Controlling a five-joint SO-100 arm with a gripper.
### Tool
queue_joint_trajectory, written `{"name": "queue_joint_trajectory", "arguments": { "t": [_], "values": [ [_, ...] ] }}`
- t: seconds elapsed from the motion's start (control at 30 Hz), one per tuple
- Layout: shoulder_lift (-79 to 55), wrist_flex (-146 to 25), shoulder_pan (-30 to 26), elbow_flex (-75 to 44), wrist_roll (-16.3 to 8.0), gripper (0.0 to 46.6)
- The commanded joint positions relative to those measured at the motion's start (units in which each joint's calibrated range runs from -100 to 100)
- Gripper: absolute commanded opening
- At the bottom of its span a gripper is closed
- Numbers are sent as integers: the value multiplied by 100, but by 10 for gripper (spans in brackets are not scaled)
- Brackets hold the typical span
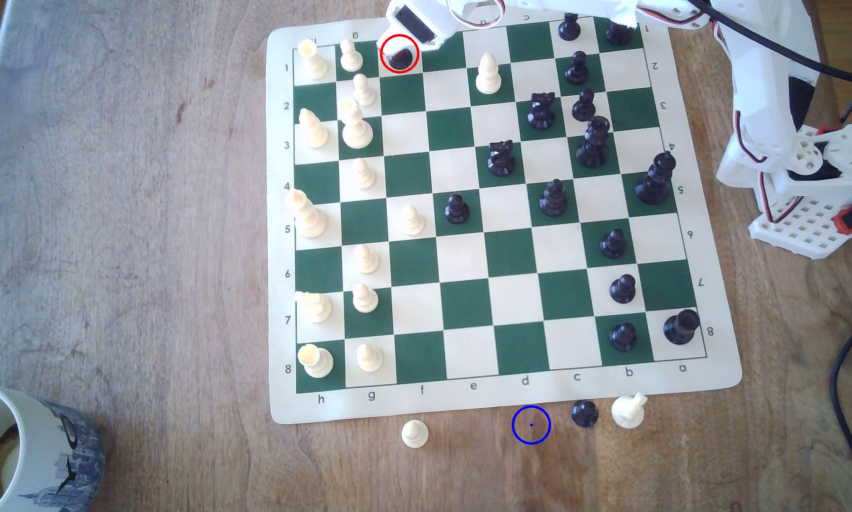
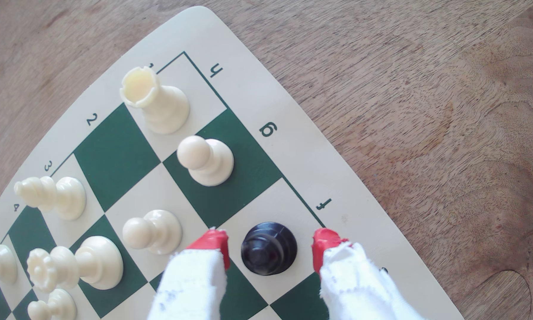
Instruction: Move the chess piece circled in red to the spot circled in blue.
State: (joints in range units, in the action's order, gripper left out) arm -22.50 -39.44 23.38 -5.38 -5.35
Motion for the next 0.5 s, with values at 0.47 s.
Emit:
{"name": "queue_joint_trajectory", "arguments": {
  "t": [0.47],
  "values": [
    [17, 95, -136, -650, -15, 137]
  ]
}}
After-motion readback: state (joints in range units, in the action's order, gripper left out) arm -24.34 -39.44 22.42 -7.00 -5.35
